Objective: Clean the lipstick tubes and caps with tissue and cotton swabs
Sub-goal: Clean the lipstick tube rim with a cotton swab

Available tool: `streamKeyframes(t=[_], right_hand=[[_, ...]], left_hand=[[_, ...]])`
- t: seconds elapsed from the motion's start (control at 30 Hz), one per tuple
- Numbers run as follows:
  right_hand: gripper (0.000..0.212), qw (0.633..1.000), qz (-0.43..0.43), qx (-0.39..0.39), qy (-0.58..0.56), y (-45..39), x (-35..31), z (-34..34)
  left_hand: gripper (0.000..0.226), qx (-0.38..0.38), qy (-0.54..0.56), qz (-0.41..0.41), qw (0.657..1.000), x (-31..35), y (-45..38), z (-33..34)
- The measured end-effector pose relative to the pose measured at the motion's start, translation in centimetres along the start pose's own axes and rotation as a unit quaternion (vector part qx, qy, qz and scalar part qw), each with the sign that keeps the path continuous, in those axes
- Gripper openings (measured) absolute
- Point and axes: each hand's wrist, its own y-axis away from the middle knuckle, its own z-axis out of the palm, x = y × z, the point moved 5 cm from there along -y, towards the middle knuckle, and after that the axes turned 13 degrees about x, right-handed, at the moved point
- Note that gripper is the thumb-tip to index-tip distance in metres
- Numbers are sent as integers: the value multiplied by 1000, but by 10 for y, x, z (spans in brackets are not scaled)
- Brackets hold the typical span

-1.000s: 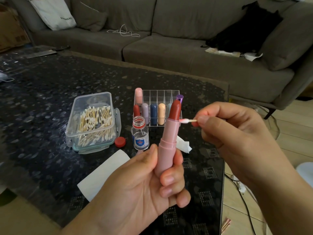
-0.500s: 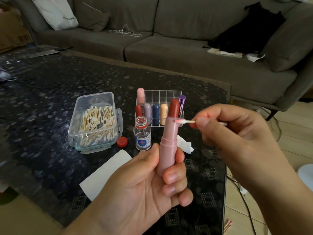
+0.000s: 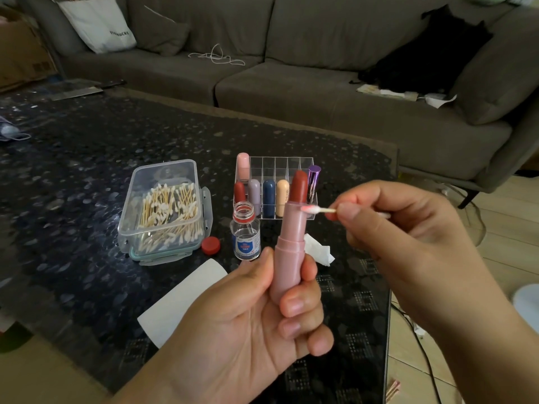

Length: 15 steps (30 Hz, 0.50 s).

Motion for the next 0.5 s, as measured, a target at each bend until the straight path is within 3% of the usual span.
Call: streamKeyframes(t=[0.27, 0.5], right_hand=[[10, 997, -13, -43, 57, 2, -3, 5], [23, 998, -36, 10, 60, 2, -5, 0]], left_hand=[[36, 4, 17, 4, 1000, 3, 0, -3], [35, 5, 12, 8, 1000, 1, -1, -5]])
